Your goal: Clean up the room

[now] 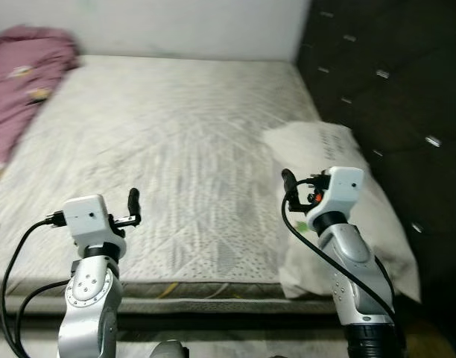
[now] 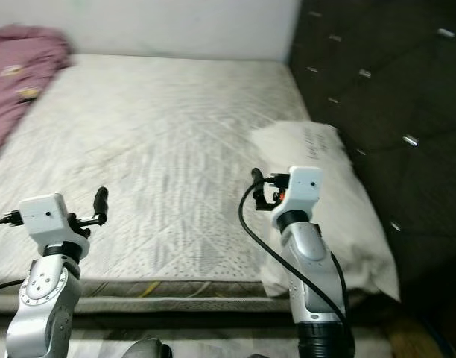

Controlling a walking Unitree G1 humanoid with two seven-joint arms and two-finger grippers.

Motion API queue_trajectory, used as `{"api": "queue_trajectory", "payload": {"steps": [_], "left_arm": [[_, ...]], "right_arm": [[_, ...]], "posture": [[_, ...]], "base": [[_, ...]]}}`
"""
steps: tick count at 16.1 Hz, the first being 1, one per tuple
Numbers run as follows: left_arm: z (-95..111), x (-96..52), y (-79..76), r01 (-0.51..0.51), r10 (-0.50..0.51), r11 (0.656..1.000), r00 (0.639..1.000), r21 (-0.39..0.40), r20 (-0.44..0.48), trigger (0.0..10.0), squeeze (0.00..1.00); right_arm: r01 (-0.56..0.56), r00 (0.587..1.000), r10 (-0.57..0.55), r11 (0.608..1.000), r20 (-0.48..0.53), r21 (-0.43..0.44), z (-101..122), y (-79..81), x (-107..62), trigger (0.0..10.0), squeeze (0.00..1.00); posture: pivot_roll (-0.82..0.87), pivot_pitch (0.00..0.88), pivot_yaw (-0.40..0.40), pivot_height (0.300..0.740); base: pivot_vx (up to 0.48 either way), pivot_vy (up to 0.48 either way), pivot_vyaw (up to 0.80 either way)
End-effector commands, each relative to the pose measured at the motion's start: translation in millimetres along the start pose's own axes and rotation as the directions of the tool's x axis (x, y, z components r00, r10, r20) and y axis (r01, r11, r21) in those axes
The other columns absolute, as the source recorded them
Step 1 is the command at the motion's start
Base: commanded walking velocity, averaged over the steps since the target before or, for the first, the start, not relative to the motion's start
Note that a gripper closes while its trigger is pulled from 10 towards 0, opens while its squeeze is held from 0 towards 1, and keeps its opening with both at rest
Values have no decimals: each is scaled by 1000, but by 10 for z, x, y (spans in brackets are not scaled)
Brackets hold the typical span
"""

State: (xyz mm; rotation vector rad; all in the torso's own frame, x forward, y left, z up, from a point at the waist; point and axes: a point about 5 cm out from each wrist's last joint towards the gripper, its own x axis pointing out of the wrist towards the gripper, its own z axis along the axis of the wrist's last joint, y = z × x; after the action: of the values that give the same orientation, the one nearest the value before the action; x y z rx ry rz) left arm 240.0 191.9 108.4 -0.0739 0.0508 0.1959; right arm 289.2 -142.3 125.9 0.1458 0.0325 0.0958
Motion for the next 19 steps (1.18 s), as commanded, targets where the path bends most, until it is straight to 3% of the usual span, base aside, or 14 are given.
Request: {"api": "queue_trajectory", "payload": {"steps": [1,6,9,11,14,17,19], "left_arm": [[20,-8,15,-8,8,1000,1000,9,9,10000,0],[10,-7,21,-5,5,1000,1000,7,7,10000,0],[-107,-24,39,39,-39,999,999,-14,-35,10000,0],[-196,1,51,37,-40,998,997,-49,-64,10000,0],[-367,81,78,26,-29,999,996,-37,-84,10000,0],[-404,119,74,29,-32,999,996,-27,-85,10000,0],[-351,126,74,39,-39,999,999,-13,-35,10000,0]], "right_arm": [[22,1000,-22,1000,10,19,13,-31,5,10000,0],[116,993,-116,993,-7,-8,-32,-119,-6,10000,0],[174,985,-175,981,-7,-88,-182,-268,-94,10000,0],[200,978,-203,979,-49,-48,-292,-306,-98,10000,0],[151,987,-156,983,-40,-106,-393,-247,-54,10000,0],[127,990,-133,985,-49,-121,-448,-211,-7,10000,0],[114,993,-118,984,-24,-137,-436,-190,9,10000,0]], "posture": [[44,0,-17,740],[44,0,-19,740],[38,0,-19,740],[34,0,-19,740],[23,0,-13,740],[32,0,-17,740],[41,0,-19,740]], "base": [[0,0,0],[0,0,0],[0,0,0],[0,0,0],[0,0,0],[0,0,0],[0,0,0]]}}
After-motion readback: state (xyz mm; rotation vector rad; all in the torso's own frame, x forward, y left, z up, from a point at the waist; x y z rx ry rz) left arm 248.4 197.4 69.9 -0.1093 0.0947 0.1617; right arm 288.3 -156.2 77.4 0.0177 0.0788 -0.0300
